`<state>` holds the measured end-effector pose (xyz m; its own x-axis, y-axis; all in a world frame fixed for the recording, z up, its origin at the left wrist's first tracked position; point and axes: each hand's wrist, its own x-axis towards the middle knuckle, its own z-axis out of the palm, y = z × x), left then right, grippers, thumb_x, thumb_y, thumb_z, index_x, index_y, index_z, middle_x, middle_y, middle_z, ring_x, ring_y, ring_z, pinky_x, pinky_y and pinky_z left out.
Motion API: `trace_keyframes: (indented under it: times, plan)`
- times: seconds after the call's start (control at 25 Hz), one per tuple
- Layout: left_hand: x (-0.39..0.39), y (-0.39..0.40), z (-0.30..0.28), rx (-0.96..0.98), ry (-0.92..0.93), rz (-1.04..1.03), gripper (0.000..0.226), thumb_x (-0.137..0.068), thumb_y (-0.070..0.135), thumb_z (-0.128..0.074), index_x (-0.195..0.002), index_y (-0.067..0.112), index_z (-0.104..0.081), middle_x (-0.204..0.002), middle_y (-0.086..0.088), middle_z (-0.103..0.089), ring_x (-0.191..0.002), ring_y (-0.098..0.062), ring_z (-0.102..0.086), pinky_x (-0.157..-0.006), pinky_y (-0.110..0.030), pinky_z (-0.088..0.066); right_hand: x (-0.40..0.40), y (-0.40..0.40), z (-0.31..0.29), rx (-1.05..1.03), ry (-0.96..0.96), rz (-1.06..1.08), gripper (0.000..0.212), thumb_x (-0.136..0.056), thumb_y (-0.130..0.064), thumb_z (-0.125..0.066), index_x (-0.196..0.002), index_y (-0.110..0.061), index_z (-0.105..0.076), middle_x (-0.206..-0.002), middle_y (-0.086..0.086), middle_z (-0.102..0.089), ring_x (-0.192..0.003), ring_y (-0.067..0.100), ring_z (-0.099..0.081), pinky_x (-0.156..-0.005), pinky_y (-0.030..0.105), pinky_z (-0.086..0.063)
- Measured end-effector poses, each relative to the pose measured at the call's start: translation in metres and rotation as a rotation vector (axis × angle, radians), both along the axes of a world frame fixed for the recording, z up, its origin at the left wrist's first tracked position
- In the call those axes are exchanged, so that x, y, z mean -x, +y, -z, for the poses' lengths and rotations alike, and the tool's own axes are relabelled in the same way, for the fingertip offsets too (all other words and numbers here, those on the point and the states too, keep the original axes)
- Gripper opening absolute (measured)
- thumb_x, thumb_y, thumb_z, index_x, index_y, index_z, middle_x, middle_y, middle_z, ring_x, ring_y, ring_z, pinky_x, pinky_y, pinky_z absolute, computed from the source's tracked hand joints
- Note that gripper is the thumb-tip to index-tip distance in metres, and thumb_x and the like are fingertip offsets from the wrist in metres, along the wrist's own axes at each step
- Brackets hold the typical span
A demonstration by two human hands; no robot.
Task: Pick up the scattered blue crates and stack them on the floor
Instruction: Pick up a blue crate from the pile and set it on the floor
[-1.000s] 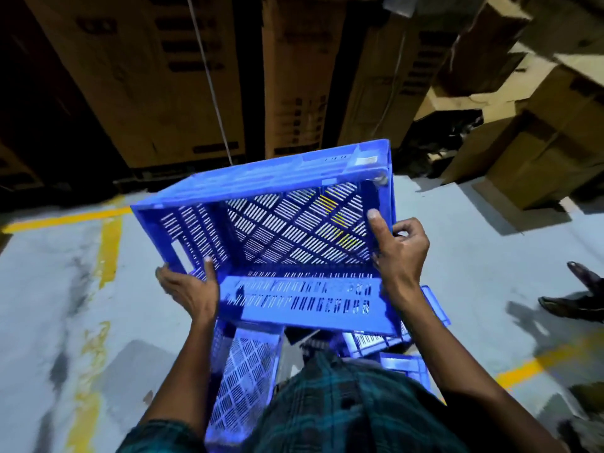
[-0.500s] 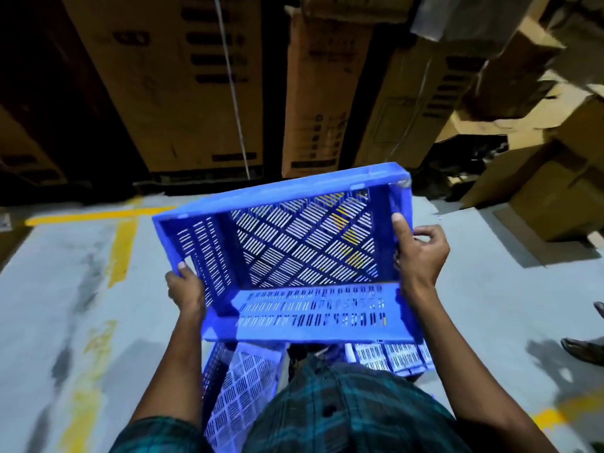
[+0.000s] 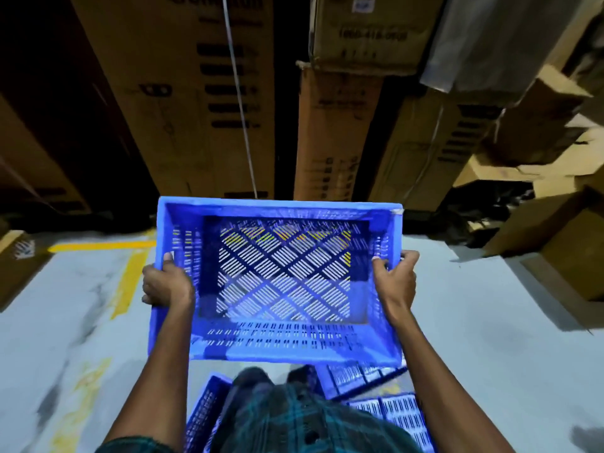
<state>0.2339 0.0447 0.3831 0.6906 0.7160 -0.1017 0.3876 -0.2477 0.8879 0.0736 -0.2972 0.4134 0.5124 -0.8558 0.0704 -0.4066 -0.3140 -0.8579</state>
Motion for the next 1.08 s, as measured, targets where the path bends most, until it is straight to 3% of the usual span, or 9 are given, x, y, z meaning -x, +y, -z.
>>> trace_keyframes:
  times: [0.08,0.24,0.4,0.64,0.88,0.96,1.08]
  plan:
    - [-0.011,-0.014,-0.024,-0.026,-0.006,-0.033,0.048,-0.096,0.041,-0.052,-0.117,-0.002,-0.058,-0.124,-0.030,-0.060,-0.121,-0.043,-0.051,-0.105,-0.043,-0.028,-0.013,-0.017,-0.011,0.015,0.032,-0.005,0.040,-0.087,-0.032,-0.064,-0.111,-0.012,-0.040,-0.102,0.020,-0.067,-0.093,0.042,-0.064,-0.073,0.041,-0.045]
    - [-0.041,-0.041,-0.059,-0.008,-0.114,-0.029,0.047,-0.096,0.042,-0.052,-0.115,-0.001,-0.058,-0.125,-0.029,-0.060,-0.122,-0.043,-0.050,-0.104,-0.044,-0.030,-0.040,-0.042,-0.038,0.023,-0.067,-0.040,0.039,-0.086,-0.027,-0.067,-0.110,-0.012,-0.040,-0.088,0.011,-0.064,-0.090,0.041,-0.064,-0.069,0.037,-0.042]
    - [-0.066,-0.063,-0.066,0.016,-0.155,0.009,0.045,-0.098,0.039,-0.051,-0.118,-0.002,-0.056,-0.128,-0.028,-0.058,-0.126,-0.041,-0.046,-0.107,-0.042,-0.027,-0.064,-0.057,-0.043,0.046,-0.107,-0.013,0.035,-0.085,-0.025,-0.064,-0.106,-0.015,-0.038,-0.083,0.003,-0.061,-0.089,0.039,-0.065,-0.073,0.039,-0.047]
    - [-0.132,-0.065,-0.022,0.019,-0.039,0.021,0.046,-0.097,0.039,-0.053,-0.118,-0.002,-0.058,-0.127,-0.027,-0.059,-0.125,-0.040,-0.048,-0.106,-0.042,-0.027,-0.120,-0.064,-0.008,-0.021,-0.030,-0.073,0.041,-0.085,-0.026,-0.065,-0.118,-0.016,-0.044,-0.085,-0.001,-0.060,-0.093,0.037,-0.065,-0.076,0.036,-0.045]
    - [-0.247,-0.054,0.024,0.054,0.121,0.025,0.047,-0.097,0.040,-0.053,-0.120,-0.001,-0.056,-0.129,-0.028,-0.058,-0.127,-0.041,-0.048,-0.109,-0.043,-0.026,-0.261,-0.058,0.016,-0.105,0.151,-0.100,0.054,-0.081,-0.032,-0.067,-0.130,-0.025,-0.043,-0.106,0.010,-0.065,-0.104,0.035,-0.062,-0.086,0.037,-0.047]
    - [-0.290,-0.047,0.037,0.058,0.178,0.022,0.047,-0.097,0.041,-0.053,-0.118,-0.001,-0.057,-0.127,-0.028,-0.060,-0.124,-0.042,-0.051,-0.108,-0.044,-0.027,-0.312,-0.057,0.023,-0.113,0.207,-0.100,0.060,-0.081,-0.031,-0.067,-0.135,-0.027,-0.042,-0.116,0.017,-0.062,-0.106,0.035,-0.060,-0.082,0.032,-0.043]
    - [-0.346,-0.041,0.047,0.059,0.243,0.023,0.046,-0.097,0.041,-0.051,-0.117,-0.001,-0.057,-0.123,-0.029,-0.061,-0.120,-0.043,-0.053,-0.107,-0.045,-0.029,-0.381,-0.053,0.020,-0.096,0.270,-0.152,0.061,-0.081,-0.028,-0.066,-0.138,-0.025,-0.044,-0.114,0.013,-0.065,-0.105,0.032,-0.061,-0.081,0.030,-0.041]
